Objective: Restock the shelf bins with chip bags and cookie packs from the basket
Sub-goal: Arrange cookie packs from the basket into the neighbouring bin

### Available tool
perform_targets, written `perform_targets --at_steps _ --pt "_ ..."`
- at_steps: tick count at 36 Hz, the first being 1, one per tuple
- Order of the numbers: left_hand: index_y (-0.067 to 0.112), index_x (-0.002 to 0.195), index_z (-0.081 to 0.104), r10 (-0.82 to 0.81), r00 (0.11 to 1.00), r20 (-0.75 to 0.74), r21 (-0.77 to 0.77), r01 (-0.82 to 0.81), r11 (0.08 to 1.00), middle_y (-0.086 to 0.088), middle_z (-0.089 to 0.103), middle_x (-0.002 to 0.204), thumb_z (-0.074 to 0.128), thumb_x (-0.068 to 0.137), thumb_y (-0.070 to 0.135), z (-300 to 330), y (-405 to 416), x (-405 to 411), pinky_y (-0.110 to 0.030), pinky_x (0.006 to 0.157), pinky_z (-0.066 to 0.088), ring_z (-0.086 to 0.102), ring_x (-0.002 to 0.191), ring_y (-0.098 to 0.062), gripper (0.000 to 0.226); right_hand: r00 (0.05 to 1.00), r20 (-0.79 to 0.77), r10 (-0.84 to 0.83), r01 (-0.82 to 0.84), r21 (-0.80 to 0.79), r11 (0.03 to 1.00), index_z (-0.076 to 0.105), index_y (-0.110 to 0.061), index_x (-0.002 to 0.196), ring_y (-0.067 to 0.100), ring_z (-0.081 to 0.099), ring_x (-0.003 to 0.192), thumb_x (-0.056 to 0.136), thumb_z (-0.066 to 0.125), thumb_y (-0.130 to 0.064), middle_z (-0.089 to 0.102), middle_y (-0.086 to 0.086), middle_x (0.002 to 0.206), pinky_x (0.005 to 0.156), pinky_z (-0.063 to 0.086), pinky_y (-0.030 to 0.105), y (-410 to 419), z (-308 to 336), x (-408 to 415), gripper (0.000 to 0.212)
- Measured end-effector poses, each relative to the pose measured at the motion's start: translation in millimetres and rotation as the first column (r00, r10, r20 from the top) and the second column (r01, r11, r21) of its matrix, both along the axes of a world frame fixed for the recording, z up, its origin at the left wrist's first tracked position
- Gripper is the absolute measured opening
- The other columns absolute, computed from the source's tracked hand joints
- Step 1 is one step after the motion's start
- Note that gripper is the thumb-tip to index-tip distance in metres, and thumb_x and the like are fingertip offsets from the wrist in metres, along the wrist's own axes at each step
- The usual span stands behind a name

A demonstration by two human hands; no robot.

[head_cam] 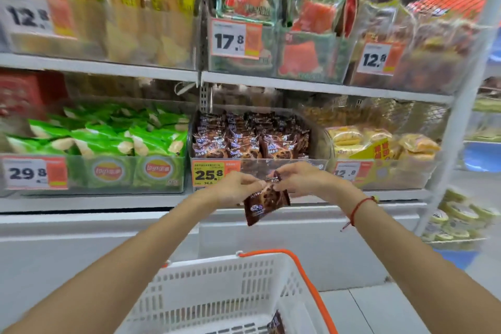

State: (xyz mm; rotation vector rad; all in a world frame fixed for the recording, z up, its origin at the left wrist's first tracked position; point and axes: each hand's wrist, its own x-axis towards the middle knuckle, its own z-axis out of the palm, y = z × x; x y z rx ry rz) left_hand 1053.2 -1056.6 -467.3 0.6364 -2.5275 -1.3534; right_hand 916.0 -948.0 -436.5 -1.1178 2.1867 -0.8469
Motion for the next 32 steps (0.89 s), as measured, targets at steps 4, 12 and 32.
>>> perform_targets --at_steps 4,12,32 --pt "0.023 0.108 0.064 0.036 0.999 -0.013 0.014 -0.036 0.999 0.009 0.057 0.087 0.065 0.087 0.042 25 -10 -3 -0.015 0.065 0.047 0.053 0.077 -0.003 0.029 0.999 0.002 -0.048 0.048 -0.069 0.996 0.068 -0.011 0.110 0.007 0.056 0.080 0.089 0.066 -0.018 0.062 -0.002 0.092 0.073 0.049 0.019 12 19 -5 0.022" --pt "0.019 0.098 0.064 -0.010 0.980 -0.201 0.027 0.016 1.000 0.005 0.067 0.096 0.070 0.086 0.017 32 -9 -21 -0.027 0.085 0.052 0.064 0.095 -0.010 0.014 0.983 -0.182 0.036 -0.073 -0.201 0.977 0.060 -0.022 0.121 0.013 0.061 0.097 0.085 0.071 -0.018 0.062 -0.003 0.115 0.071 0.047 0.015 26 21 -15 0.037" --pt "0.031 0.113 0.067 0.259 0.869 -0.422 -0.680 -0.492 0.544 0.007 0.061 0.119 0.055 0.093 0.041 -19 -78 -40 -0.039 0.101 0.032 0.049 0.117 -0.021 0.026 0.664 -0.701 -0.261 0.181 -0.189 0.965 0.067 -0.019 0.118 0.024 0.060 0.094 0.088 0.067 -0.035 0.059 0.001 0.090 0.079 0.046 0.031 -23 78 -119 0.035"
